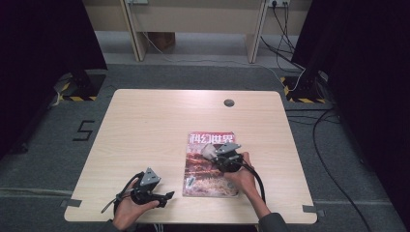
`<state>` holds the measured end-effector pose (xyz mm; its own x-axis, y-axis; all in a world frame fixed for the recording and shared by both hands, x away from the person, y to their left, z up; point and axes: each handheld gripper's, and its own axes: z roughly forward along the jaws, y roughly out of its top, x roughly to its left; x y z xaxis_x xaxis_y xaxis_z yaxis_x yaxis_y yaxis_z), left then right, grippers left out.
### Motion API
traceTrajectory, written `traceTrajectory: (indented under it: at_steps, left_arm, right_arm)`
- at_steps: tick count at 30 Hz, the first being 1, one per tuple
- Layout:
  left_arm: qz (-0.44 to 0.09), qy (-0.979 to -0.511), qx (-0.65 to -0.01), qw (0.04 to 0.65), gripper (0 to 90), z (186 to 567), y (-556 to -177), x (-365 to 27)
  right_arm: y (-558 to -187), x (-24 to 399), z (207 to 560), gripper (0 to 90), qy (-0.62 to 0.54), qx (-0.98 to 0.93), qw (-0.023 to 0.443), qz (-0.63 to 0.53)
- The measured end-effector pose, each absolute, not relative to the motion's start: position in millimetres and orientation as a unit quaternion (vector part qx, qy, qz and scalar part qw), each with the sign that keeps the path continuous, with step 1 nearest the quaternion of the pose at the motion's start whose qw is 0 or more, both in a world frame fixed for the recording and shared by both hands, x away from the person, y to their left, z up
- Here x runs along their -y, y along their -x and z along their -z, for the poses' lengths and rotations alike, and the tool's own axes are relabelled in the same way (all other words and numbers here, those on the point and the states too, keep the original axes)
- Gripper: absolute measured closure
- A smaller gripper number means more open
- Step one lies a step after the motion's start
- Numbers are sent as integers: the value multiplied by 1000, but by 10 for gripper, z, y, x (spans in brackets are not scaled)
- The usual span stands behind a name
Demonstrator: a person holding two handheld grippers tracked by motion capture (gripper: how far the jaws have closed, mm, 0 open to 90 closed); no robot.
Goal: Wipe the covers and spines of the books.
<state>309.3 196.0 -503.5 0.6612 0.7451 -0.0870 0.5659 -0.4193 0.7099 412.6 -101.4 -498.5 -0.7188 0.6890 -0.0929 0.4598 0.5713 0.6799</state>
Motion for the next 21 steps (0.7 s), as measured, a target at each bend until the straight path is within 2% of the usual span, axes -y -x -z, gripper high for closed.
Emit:
traceTrajectory:
  at_steps: [11,21]
  left_arm:
    - [-124,-837,-391,362,240,5041,-3103,-1954]
    - [-132,-830,-403,363,240,5025,-3141,-2049]
  right_arm:
    - [-3912,537,4990,744,-269,-891,153,-331]
    - [-3703,410,4989,744,-231,-902,131,-340]
